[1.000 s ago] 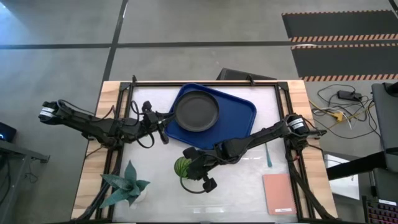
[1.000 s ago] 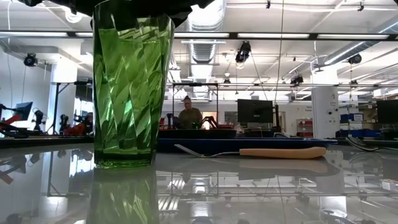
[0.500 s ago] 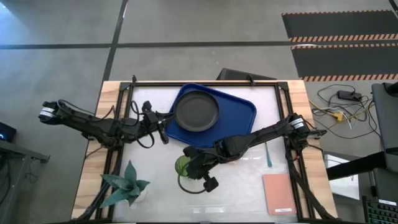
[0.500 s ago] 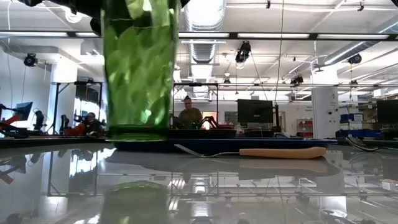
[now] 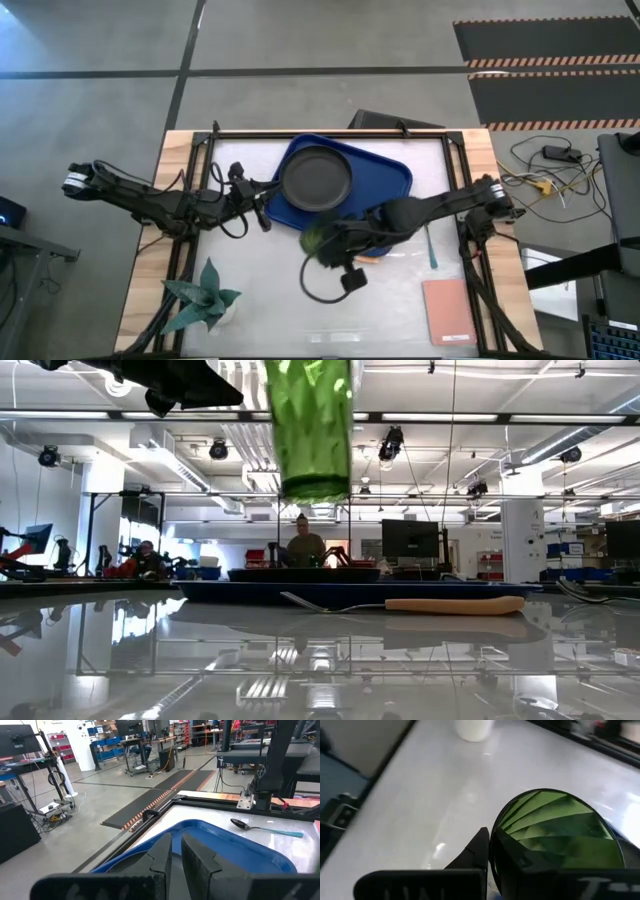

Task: Pick and place plate/cup/fork/spoon on tray
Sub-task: Put the green cup on the blue tray to the top right of the black plate

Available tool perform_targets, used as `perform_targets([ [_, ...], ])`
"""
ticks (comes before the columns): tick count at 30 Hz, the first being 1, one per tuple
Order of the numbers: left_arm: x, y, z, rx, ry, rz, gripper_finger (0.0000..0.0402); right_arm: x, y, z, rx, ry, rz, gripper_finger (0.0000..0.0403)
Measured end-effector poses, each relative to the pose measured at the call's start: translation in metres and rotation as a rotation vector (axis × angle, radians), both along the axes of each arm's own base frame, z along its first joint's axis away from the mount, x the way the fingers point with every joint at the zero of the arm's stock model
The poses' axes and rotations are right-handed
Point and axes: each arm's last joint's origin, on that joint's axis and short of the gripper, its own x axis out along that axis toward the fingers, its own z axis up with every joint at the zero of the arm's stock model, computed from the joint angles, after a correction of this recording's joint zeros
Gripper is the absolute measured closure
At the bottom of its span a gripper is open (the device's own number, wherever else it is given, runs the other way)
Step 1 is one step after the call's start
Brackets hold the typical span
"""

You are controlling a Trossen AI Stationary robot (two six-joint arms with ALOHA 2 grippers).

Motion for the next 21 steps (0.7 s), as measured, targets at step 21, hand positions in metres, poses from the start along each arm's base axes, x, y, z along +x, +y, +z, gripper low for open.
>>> perform_targets([
  [21, 0.000, 0.000, 0.003, 0.013, -0.018, -0.001, 0.0378, -0.129, -0.138, -0.031, -0.014, -0.095, -0.700, 0.0394],
])
